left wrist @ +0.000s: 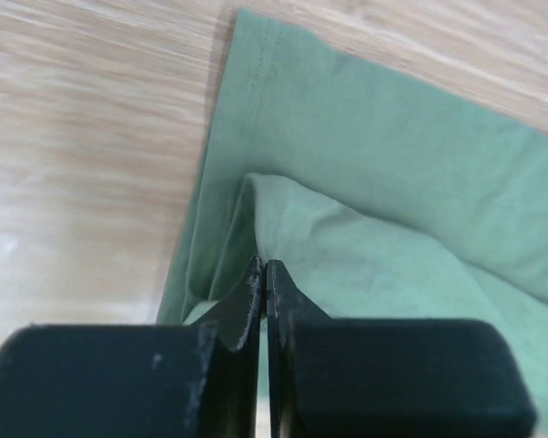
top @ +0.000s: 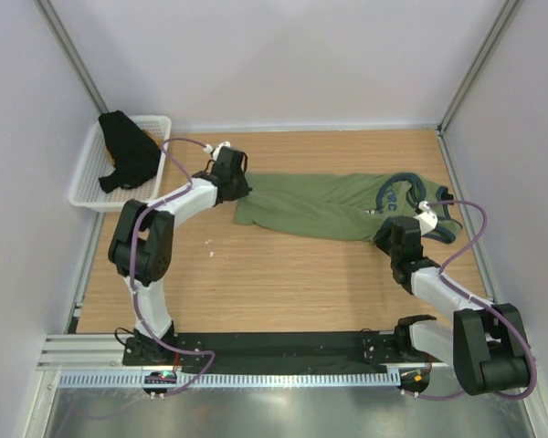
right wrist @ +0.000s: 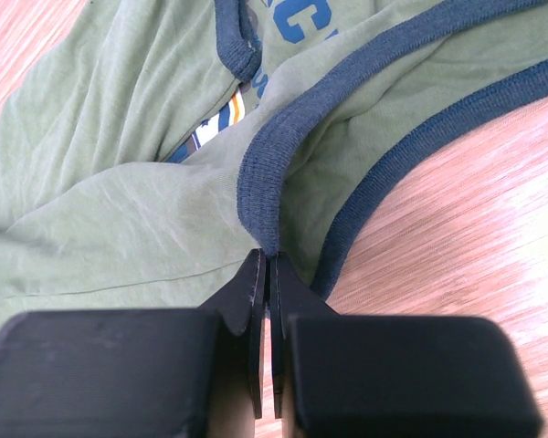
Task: Fold and stack the tank tops
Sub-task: Flatten the tank top out
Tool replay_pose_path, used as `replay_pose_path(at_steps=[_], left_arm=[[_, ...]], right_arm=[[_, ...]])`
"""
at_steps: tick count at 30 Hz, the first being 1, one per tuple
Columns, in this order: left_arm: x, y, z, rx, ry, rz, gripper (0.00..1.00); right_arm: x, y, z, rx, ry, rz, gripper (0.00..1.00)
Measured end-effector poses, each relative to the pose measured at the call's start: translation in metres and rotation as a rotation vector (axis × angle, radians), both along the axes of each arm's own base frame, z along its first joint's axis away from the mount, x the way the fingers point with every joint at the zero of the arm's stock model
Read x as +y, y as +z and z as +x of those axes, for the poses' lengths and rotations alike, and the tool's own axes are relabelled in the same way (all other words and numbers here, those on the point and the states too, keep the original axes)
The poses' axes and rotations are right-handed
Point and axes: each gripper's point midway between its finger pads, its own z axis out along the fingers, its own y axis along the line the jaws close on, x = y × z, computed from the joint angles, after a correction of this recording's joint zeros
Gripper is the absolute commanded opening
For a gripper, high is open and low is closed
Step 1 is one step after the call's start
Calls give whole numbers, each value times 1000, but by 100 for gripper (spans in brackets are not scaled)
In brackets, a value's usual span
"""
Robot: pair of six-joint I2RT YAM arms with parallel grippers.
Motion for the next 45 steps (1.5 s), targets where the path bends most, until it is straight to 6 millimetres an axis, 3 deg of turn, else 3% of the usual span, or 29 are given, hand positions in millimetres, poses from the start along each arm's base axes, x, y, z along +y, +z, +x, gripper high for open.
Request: replay_pose_path(at_steps=[7, 10, 12, 18, 19, 20, 21, 23, 28, 31, 36, 40, 45], left_arm=[[26, 79, -45, -161, 29, -56, 0], [38, 87, -69, -208, 48, -84, 0], [46, 77, -87, -212, 53, -92, 3], [67, 22, -140, -148, 49, -78, 11], [69, 16, -145, -139, 46, -72, 16], [70, 12, -148, -135, 38, -67, 32], [70, 11, -149, -136, 28, -64, 42], [67, 13, -148, -148, 9, -72, 56], [60, 20, -142, -181, -15, -91, 56], [59, 15, -142, -165, -22, -91, 51], [59, -2, -146, -101, -13, -81, 45], [61, -11, -149, -57, 3, -69, 45], [61, -23, -147, 12, 7, -36, 51]], right_arm=[[13, 11, 3, -40, 83, 13, 1], [17, 26, 6, -100, 106, 17, 1], [17, 33, 6, -128, 111, 18, 1], [18, 32, -2, -135, 121, 23, 1], [18, 32, -4, -134, 123, 24, 1], [19, 32, -8, -138, 127, 26, 1], [19, 33, -11, -144, 131, 28, 1], [21, 37, -16, -164, 144, 35, 4], [28, 48, -23, -213, 185, 55, 8], [31, 50, -25, -220, 202, 62, 8], [34, 35, -26, -164, 220, 67, 8], [36, 21, -28, -111, 227, 70, 8], [36, 18, -28, -102, 230, 72, 8]])
